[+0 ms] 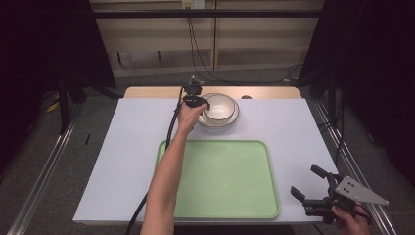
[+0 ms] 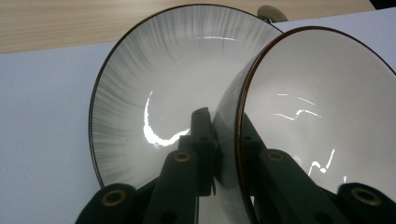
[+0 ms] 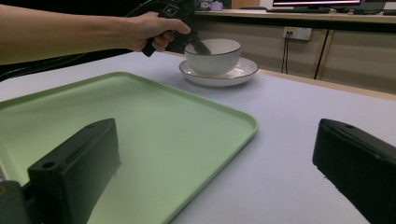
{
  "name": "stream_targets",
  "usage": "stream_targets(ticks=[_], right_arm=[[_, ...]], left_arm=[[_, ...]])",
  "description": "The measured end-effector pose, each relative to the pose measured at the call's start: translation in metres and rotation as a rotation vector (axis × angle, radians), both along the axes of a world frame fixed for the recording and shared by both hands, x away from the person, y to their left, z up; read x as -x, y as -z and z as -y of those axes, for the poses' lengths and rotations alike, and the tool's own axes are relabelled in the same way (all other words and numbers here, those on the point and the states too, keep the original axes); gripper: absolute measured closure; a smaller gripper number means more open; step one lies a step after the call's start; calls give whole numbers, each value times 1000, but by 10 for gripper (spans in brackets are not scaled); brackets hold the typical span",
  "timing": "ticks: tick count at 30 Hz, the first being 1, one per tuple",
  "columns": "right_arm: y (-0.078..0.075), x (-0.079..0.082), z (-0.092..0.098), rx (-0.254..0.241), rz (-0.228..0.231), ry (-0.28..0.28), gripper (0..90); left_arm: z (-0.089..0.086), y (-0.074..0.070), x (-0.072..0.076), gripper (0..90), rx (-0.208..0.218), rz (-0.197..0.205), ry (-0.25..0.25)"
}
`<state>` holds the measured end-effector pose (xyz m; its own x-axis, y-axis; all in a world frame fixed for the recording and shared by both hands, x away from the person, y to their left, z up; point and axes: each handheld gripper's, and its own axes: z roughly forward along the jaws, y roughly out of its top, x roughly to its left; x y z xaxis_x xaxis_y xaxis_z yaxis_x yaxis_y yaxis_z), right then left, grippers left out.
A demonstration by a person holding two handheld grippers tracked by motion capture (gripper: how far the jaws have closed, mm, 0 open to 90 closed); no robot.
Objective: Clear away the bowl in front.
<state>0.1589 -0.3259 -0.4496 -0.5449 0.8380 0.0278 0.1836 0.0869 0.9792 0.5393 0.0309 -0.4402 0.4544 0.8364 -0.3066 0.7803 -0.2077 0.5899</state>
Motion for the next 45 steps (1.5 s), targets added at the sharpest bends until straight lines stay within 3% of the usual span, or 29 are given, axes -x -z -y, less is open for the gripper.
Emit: stream_targets(ticks=[5, 13, 16, 27, 33, 35, 39, 45], right_arm=[[0, 0, 0, 1, 2, 6, 0], [0, 0, 0, -4, 1, 8, 0], [0, 1, 0, -4, 4, 10, 0], [-1, 1, 0, -5, 1, 5, 0], [-1, 1, 0, -5, 4, 4, 0], [-1, 1, -1, -6, 6, 9, 0], [-1, 1, -1, -7, 7, 11, 0], [-1, 1, -1, -8, 9, 6, 0]], left_arm=[[-2, -5, 1, 824, -8, 7, -13], [-11, -15, 2, 824, 28, 13, -20], [-14, -18, 4, 824, 19, 20, -9], [-24, -35, 14, 824, 50, 47, -6], [-30, -40, 19, 824, 44, 35, 32], [-32, -46, 24, 824, 38, 50, 44], [-34, -52, 30, 823, 64, 60, 42], [-35, -56, 38, 823, 41, 63, 88]])
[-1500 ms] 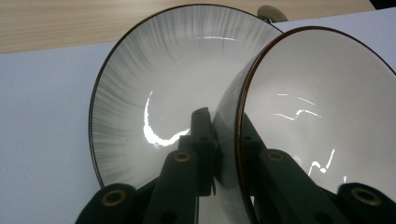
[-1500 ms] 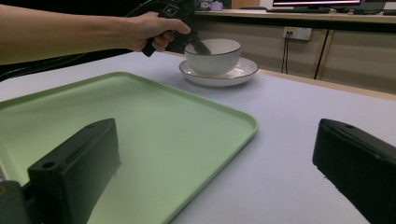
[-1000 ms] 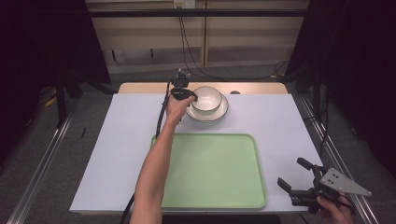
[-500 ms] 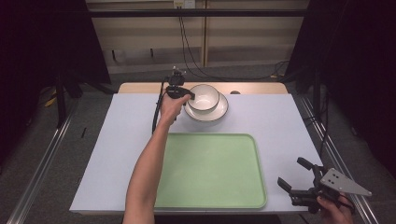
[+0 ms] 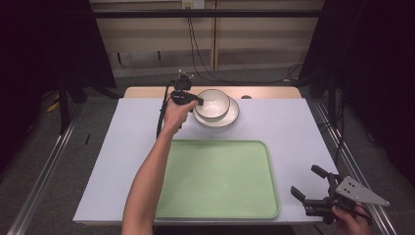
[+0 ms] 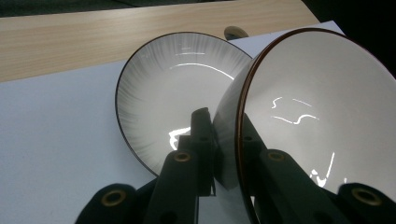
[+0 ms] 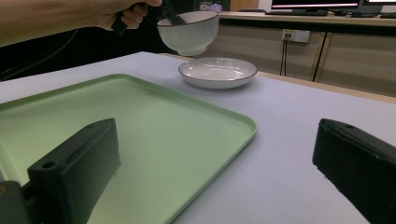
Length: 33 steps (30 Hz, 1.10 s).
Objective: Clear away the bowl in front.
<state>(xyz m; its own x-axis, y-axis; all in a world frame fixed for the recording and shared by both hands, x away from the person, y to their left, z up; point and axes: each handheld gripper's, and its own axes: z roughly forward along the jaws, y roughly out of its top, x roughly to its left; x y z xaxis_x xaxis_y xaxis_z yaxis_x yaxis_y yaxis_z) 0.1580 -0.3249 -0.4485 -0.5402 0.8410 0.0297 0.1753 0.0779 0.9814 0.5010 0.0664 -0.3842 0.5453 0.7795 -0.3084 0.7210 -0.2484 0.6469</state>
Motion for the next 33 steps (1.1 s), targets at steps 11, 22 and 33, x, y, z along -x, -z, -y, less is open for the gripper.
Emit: stream_targets(ticks=[11, 22, 33], right_arm=[[-1, 0, 0, 0, -3, 1, 0], [-1, 1, 0, 4, 4, 1, 0], [-1, 1, 0, 3, 3, 0, 0]], left_arm=[[-1, -12, 17, 823, 31, 7, 56], [14, -13, 35, 823, 20, 14, 121], [33, -18, 52, 820, 46, 27, 180]])
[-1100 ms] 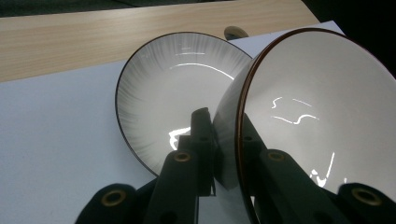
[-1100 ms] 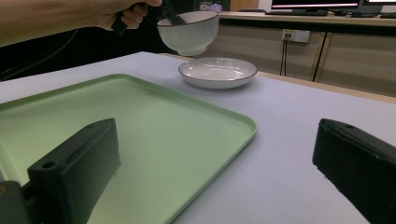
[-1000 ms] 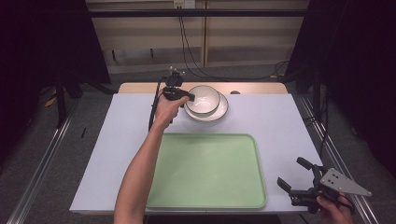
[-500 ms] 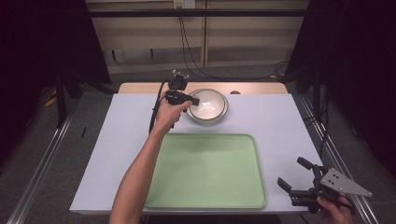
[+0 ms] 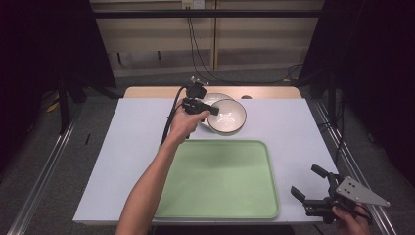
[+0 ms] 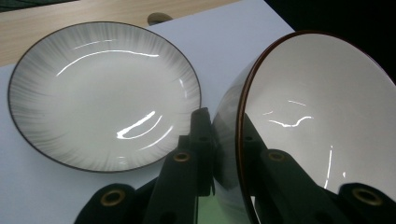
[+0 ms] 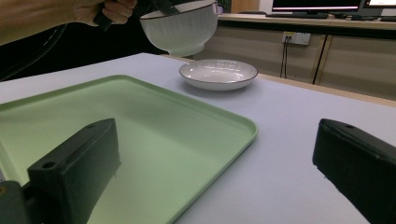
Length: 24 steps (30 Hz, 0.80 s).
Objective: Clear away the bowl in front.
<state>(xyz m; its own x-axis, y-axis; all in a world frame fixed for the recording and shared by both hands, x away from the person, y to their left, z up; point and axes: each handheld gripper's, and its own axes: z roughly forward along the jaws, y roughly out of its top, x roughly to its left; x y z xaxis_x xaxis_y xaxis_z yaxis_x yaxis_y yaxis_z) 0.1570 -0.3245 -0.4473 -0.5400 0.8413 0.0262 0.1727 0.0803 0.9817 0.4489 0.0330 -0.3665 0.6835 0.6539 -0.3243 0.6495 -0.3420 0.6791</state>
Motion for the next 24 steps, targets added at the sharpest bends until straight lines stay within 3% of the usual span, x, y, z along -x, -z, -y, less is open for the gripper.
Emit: stream_targets(ticks=[4, 20, 24], right_arm=[[0, 0, 0, -1, 3, -3, 0], [0, -1, 0, 1, 11, -14, 0], [1, 0, 0, 4, 17, -16, 0]], left_arm=[[8, 2, 5, 820, 17, 2, 16], [38, 12, 13, 821, -22, -17, 89], [46, 14, 15, 822, -13, -29, 97]])
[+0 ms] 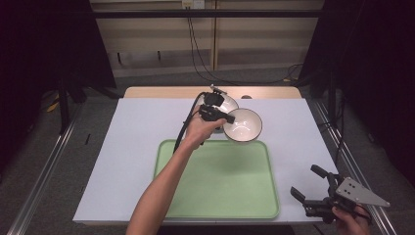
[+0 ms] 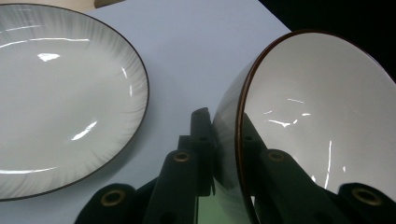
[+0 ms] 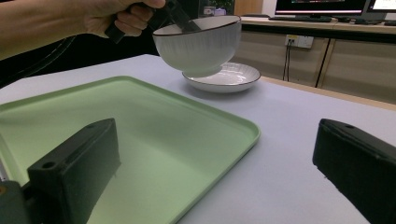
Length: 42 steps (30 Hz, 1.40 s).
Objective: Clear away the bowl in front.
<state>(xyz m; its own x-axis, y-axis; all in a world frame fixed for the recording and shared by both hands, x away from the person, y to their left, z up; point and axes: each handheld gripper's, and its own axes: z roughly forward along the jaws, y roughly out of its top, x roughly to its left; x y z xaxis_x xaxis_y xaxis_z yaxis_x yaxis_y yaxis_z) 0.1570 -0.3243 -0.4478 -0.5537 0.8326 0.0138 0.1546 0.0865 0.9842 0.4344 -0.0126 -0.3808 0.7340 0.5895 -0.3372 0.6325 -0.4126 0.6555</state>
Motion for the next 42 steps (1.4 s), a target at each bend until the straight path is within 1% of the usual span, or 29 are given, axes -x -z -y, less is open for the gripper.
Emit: stream_targets(ticks=[2, 4, 5, 6, 8, 9, 10, 11, 12, 13, 14, 15, 16, 17, 18, 19, 20, 21, 22, 24, 25, 26, 28, 30, 33, 35, 36, 40, 42], right_arm=[[0, -1, 0, 3, 4, -4, 0], [1, -1, 0, 3, 4, -4, 0], [1, -1, 0, 3, 4, -4, 0], [0, 0, 0, 4, 3, -2, 0], [0, 0, 1, 4, 4, -3, 0], [0, -1, 1, 2, 3, -8, 0], [0, -1, 1, 2, 3, -8, 0], [0, -1, 0, 5, 3, -6, 0], [0, -1, 0, 3, 4, -6, 0], [0, 0, 0, -1, 4, -8, 0], [0, 0, 0, -2, 4, -4, 0], [0, 0, 1, -2, 4, -7, 0], [0, -1, 1, 4, 7, -6, 0], [0, 0, 1, 3, 2, -5, 0], [0, -1, 1, 4, 6, -6, 0], [0, -1, 1, 3, 5, -5, 0], [0, 0, 1, -1, 3, -4, 0], [0, 0, 1, 2, 1, -5, 0], [0, 0, 1, 3, 1, -6, 0], [0, 0, 1, 3, 1, -6, 0], [0, 0, 0, 2, 1, -9, 0], [0, 0, 0, 2, 2, -7, 0], [0, 0, 0, 1, 3, -2, 0], [0, 0, 1, -1, 3, -3, 0], [0, 0, 1, -4, 4, -1, 0], [0, -1, 2, 6, 5, -3, 0], [0, -1, 2, 6, 4, -5, 0], [0, 0, 1, 3, 4, -6, 0], [0, -1, 1, 5, -4, -6, 0]], left_arm=[[3, 1, 0, 821, 0, 0, 3], [10, 5, 2, 821, -15, -3, 12], [10, 5, 2, 821, -15, -3, 12], [14, 8, 1, 821, -18, -14, 27], [16, 10, 2, 821, -17, -16, 19], [20, 13, 4, 823, -6, -23, 6], [21, 15, 4, 823, -3, -31, 10], [23, 18, 3, 823, -24, -33, 33], [26, 23, 4, 822, -39, -32, 32], [26, 23, 4, 822, -39, -32, 32], [28, 27, 5, 821, -49, -42, 37], [28, 27, 5, 821, -49, -42, 37], [30, 32, 6, 822, -47, -51, 41], [30, 32, 6, 822, -47, -51, 41], [33, 36, 7, 822, -48, -56, 33], [34, 37, 7, 822, -60, -57, 37], [37, 40, 9, 822, -61, -51, 33], [38, 42, 9, 822, -77, -61, 42], [39, 44, 10, 822, -80, -67, 36], [41, 46, 11, 821, -76, -69, 29], [43, 48, 11, 822, -73, -79, 25], [44, 52, 11, 821, -81, -81, 26], [45, 54, 10, 821, -88, -84, 33], [48, 60, 10, 822, -112, -87, 40], [48, 63, 10, 821, -113, -91, 41], [50, 67, 10, 820, -113, -94, 45], [51, 70, 10, 821, -94, -110, 39], [51, 70, 9, 821, -102, -111, 50], [52, 70, 10, 821, -108, -103, 42]])
